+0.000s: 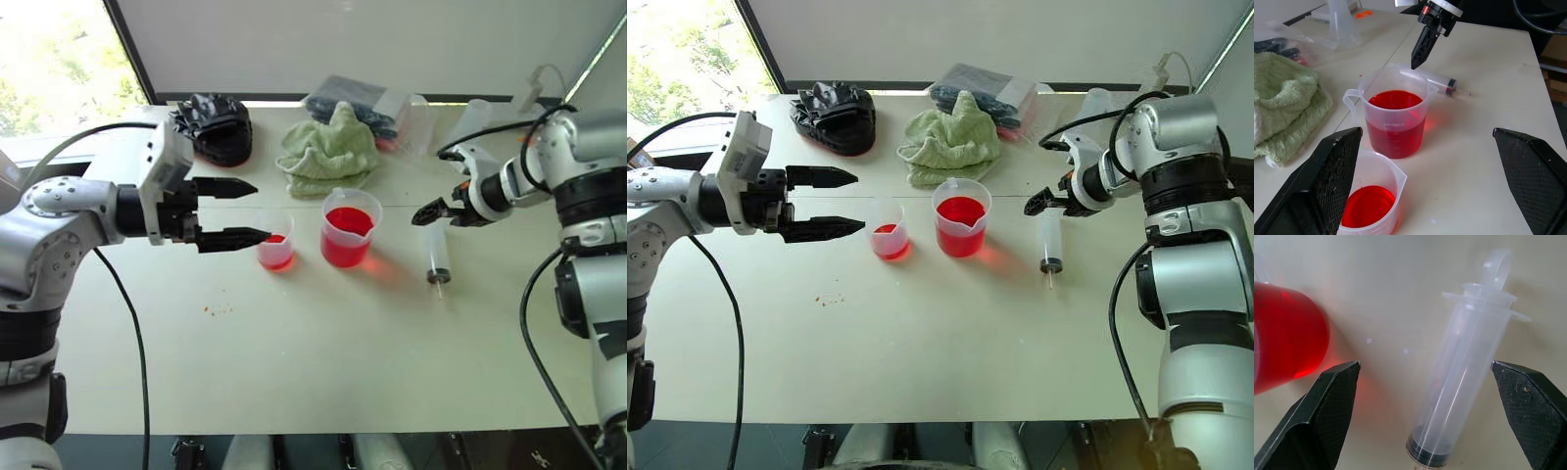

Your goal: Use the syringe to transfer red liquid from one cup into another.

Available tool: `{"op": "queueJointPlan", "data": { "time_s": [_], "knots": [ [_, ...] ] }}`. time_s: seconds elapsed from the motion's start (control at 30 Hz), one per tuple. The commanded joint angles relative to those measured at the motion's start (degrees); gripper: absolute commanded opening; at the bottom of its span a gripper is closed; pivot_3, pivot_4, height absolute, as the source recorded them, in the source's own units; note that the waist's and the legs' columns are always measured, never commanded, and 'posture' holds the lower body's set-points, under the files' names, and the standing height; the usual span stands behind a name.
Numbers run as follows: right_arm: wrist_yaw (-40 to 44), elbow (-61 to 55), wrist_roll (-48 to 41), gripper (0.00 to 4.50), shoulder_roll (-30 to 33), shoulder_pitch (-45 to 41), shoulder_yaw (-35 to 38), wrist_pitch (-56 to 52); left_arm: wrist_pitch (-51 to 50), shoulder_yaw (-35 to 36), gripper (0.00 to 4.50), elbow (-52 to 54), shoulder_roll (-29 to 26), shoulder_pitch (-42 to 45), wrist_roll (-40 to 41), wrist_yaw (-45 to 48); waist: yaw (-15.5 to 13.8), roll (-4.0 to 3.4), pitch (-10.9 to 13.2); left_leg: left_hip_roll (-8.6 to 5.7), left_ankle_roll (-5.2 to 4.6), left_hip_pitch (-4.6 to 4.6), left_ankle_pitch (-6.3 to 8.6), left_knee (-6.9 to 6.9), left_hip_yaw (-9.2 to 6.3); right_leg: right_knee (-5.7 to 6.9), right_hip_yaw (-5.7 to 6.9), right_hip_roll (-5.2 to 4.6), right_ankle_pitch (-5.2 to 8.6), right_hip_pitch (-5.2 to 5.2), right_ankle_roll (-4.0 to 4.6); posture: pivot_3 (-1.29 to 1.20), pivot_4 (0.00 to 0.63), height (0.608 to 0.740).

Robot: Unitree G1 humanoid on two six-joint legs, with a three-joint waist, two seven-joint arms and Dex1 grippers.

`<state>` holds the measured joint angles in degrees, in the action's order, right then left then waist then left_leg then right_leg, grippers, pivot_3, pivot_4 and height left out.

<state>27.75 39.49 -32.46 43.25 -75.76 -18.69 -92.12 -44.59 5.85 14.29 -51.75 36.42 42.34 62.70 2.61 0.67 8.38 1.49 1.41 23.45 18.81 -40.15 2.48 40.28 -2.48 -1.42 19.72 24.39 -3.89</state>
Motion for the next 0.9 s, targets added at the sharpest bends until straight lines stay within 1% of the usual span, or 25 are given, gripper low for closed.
{"op": "queueJointPlan", "data": {
  "time_s": [0.03, 0.2, 0.43, 0.6, 0.9],
  "knots": [
    [1.8, 3.1, -1.0, 4.45, 1.0, -3.6, -4.0, -0.4, 0.2, 2.4, 4.50, 2.1, -0.5, -0.3, 0.9, -0.7, 0.0, 0.00, 0.0, -0.01, 0.00, 0.00, 0.00, 0.00, 0.00, -0.01, 0.00, 0.00, 0.00, 0.00, 0.00, 0.00, 0.150, 0.740],
    [5.4, 8.5, 0.2, 4.45, -0.2, -6.7, -10.5, -0.4, 0.1, 3.1, 4.50, 3.1, -0.2, -1.5, 1.4, -2.0, 0.0, 0.00, 0.0, 0.00, 0.00, 0.00, 0.00, 0.00, 0.00, -0.01, 0.00, 0.00, 0.00, 0.00, 0.00, 0.00, 0.150, 0.740],
    [8.4, 9.9, 5.4, 4.45, -3.1, -7.4, -13.9, -0.4, 0.0, 4.5, 4.50, 5.3, 0.0, -3.6, 2.5, -4.1, 0.1, 0.00, 0.0, 0.02, 0.00, 0.00, 0.00, 0.01, 0.00, 0.00, 0.00, 0.01, 0.00, 0.02, 0.00, 0.00, 0.150, 0.740],
    [8.2, 14.0, 10.5, 4.45, -6.8, -7.9, -11.8, 2.0, -0.2, 5.0, 4.50, 6.3, -0.3, -4.6, 3.4, -5.2, 0.1, 0.00, 0.0, 0.01, 0.00, 0.00, 0.00, 0.01, -0.01, 0.00, 0.00, 0.00, 0.00, 0.02, 0.00, 0.00, 0.150, 0.740],
    [1.7, 24.3, 19.9, 4.45, -11.3, -8.8, -2.4, 11.4, -1.8, 6.8, 4.50, 8.6, -0.9, -6.1, 5.4, -7.3, 0.1, 0.00, 0.0, 0.00, 0.01, 0.00, 0.00, 0.01, 0.00, 0.00, 0.00, 0.00, 0.00, 0.02, 0.00, 0.00, 0.150, 0.740]
  ]
}}
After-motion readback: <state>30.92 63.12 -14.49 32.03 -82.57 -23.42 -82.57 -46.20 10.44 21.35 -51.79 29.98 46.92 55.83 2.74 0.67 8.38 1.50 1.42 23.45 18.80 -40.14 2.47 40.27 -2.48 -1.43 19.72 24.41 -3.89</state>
